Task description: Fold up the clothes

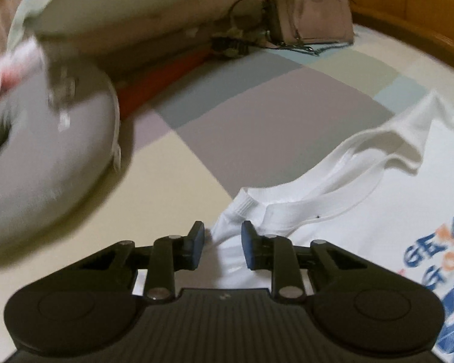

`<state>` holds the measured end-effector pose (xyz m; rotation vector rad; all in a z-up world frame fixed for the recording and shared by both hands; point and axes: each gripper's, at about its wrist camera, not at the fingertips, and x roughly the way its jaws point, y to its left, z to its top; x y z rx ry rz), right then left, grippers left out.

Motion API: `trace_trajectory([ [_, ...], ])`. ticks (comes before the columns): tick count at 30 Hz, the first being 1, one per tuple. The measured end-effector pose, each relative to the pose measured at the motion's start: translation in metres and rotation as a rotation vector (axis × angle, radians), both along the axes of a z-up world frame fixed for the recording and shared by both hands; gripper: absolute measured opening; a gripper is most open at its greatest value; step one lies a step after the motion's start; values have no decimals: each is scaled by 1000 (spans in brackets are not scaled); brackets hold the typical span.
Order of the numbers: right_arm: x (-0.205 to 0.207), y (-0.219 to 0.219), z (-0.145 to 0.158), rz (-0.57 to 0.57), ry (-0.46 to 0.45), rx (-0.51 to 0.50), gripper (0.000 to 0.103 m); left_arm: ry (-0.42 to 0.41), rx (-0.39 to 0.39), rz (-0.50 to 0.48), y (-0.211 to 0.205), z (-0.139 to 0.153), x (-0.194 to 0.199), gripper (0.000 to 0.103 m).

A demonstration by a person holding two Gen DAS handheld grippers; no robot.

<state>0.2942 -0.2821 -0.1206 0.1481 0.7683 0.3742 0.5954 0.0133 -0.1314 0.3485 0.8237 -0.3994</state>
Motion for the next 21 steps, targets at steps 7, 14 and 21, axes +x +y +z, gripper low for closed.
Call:
trace_trajectory([
  [7,2,-3,-2,-28,11,12,103,-154,-45,133,-7,5,9,0],
  [14,1,-5,0,-35,5,22,103,-157,-72,218,5,13,0,11],
  [21,3,-2,-1,-24,6,42,103,51,-98,194,20,5,-12,28],
])
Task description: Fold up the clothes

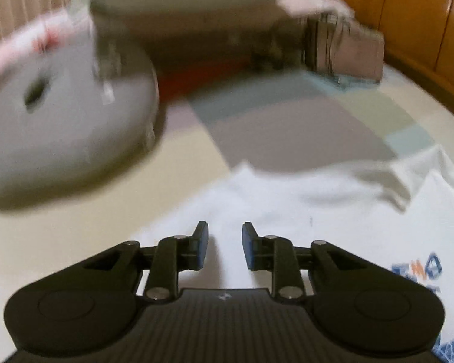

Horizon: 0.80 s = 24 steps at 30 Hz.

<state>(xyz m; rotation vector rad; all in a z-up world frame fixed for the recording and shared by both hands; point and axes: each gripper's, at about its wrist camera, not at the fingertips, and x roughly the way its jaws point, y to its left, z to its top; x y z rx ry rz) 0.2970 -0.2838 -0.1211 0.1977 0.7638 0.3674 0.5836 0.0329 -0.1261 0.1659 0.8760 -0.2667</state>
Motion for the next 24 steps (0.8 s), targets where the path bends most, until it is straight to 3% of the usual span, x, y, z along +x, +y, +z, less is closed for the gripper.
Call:
trace_trajectory([
  [3,-1,1,3,0,-2,-8,103,-51,14,84,6,-13,15,38],
  [5,-1,1,5,-10,-4,-25,103,-55,-27,146,12,-11,26,39],
  [7,-2,0,9,-24,-1,-35,103,-46,-15,169,11,-3,28,34],
  [15,-16,10,36,-9,-46,-35,103,-82,99,53,44,45,-50,44],
  [18,-22,22,48,22,-63,-48,103,-50,86,76,69,42,-74,45],
  [24,-33,39,68,38,-93,-102,103,67,-20,156,118,5,-113,46],
])
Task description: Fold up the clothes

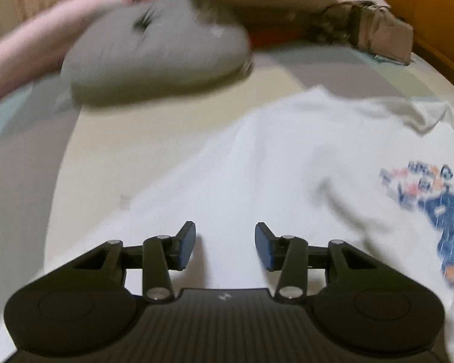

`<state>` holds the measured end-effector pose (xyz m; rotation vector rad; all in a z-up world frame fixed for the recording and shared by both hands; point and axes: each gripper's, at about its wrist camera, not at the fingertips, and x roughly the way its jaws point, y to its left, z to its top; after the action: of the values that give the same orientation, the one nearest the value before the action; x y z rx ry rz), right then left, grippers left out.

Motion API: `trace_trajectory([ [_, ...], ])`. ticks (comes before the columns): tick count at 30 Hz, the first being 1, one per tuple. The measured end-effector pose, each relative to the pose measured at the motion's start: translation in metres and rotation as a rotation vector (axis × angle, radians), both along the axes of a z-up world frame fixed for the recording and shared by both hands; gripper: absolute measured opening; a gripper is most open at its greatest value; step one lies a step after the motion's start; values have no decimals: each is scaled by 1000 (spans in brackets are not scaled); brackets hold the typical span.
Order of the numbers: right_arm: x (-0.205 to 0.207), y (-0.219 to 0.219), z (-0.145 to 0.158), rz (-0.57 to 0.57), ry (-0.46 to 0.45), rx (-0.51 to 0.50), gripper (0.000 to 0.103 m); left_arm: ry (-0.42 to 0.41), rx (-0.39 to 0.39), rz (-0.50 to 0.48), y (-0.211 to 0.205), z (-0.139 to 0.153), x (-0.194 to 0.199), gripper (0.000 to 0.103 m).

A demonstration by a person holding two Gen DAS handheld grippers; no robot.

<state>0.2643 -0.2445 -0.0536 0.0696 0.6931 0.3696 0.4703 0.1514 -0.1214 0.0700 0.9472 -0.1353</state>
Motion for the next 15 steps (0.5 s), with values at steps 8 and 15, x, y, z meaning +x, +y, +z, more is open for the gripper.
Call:
trace_trajectory([
  [8,-11,18,17,-2,-28,-65,103,-25,-119,98,70,2,-63,50],
  [15,-14,46,22,40,-40,-77,103,-83,-27,233,89,14,-64,56],
])
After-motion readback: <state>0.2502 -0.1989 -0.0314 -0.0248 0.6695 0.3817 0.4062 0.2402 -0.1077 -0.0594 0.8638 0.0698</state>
